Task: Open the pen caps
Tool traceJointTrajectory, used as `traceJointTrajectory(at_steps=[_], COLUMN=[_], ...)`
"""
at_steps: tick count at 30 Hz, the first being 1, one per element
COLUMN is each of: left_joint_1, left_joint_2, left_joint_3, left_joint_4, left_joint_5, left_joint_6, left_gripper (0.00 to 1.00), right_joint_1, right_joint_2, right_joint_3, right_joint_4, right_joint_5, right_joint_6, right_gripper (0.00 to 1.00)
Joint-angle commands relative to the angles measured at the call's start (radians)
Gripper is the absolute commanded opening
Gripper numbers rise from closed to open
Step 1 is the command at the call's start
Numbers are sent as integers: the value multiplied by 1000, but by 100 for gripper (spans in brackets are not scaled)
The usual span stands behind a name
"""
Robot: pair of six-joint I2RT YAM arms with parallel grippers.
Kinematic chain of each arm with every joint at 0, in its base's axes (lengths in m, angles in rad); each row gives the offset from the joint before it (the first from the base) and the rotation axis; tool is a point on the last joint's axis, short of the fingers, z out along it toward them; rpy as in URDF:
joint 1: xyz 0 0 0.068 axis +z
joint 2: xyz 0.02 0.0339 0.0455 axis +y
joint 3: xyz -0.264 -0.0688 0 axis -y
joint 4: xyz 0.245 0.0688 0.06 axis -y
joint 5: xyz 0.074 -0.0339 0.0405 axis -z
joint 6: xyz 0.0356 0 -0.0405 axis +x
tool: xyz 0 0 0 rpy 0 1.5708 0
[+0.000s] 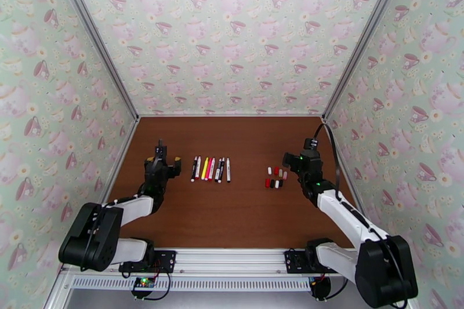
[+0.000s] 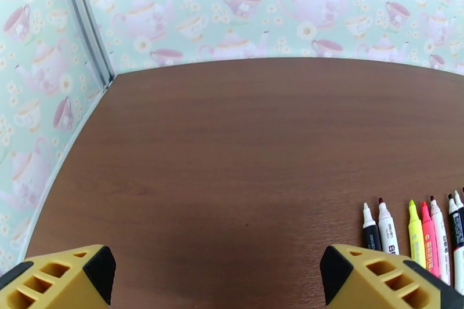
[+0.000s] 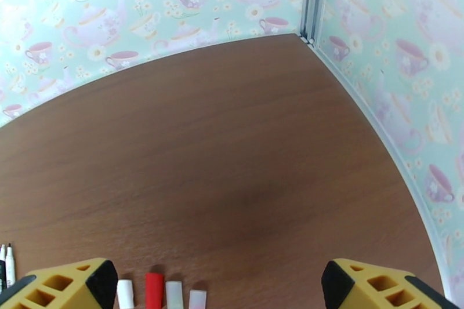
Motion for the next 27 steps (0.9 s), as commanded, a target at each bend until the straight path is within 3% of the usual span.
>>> traceJointTrajectory(at_steps=[1, 5, 11, 19, 27], left_joint_1=[29, 53, 116, 130, 127], left_joint_2=[47, 155, 135, 137, 137], left_joint_3=[-38, -66, 46, 45, 44], left_joint_4=[200, 358, 114, 119, 121], left_joint_5=[85, 143, 239, 240, 235], left_joint_6=[13, 11, -36, -51, -51], left_gripper=[100, 100, 100, 100, 100], right_joint_1=[-6, -9, -17, -22, -79], right_joint_2=[34, 87, 154, 214, 314], right_joint_3=[-25, -41, -70, -159, -226], right_joint_4=[123, 234, 384, 632, 852], right_joint_5=[20, 24, 0, 10, -75], right_joint_6=[-79, -134, -179, -218, -203], right_gripper=[100, 100, 100, 100, 100])
